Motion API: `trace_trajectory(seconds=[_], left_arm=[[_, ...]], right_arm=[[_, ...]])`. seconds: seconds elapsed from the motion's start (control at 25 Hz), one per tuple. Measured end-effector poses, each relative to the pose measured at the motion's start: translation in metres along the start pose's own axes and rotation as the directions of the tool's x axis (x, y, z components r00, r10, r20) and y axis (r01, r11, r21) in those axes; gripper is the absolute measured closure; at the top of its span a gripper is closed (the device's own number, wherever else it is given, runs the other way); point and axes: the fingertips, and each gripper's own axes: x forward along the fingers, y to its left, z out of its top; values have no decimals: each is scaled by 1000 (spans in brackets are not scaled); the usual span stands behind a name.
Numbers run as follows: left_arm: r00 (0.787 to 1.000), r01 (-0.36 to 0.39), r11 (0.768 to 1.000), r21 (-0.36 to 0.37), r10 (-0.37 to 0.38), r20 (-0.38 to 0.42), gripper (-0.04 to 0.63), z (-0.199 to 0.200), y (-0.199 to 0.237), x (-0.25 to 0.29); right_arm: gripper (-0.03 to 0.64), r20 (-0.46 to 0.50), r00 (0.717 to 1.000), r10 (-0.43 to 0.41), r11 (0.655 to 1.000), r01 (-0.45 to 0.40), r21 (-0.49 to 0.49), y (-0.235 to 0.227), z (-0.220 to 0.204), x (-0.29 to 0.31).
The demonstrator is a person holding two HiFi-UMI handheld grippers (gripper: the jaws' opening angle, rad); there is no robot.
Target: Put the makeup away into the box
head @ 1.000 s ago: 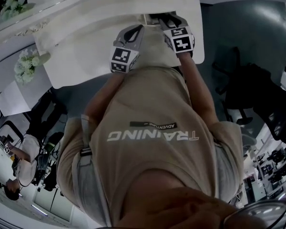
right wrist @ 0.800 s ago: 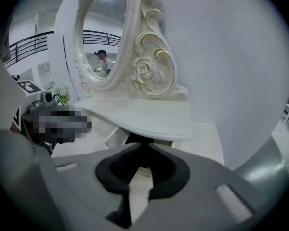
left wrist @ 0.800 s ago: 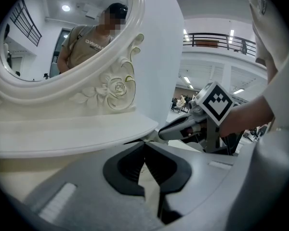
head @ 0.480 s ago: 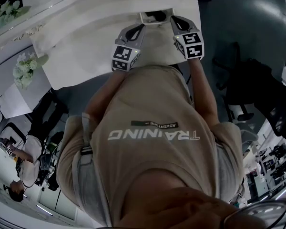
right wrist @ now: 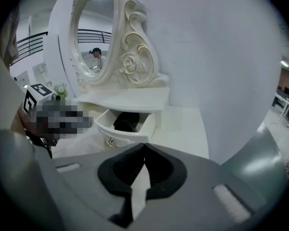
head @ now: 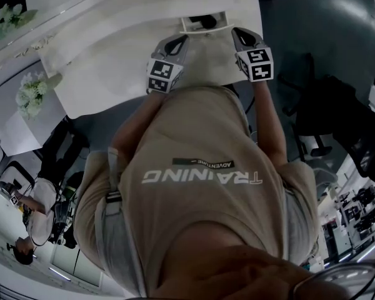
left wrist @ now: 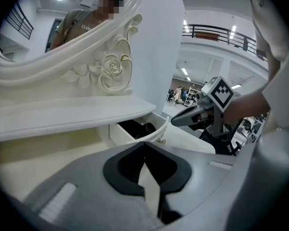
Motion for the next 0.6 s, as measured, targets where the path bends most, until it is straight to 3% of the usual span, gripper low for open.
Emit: trace_trajectory(seconds=[0.36, 0.6], left_arm=[[998, -12, 1000, -19, 11, -55, 589, -20, 16, 11], [999, -41, 997, -64, 40, -21, 589, -9, 29, 15]], right_arm=[[612, -29, 999, 31, 999, -31, 11, 9, -8, 16], [614, -18, 999, 45, 999, -45, 8, 11, 4, 28]])
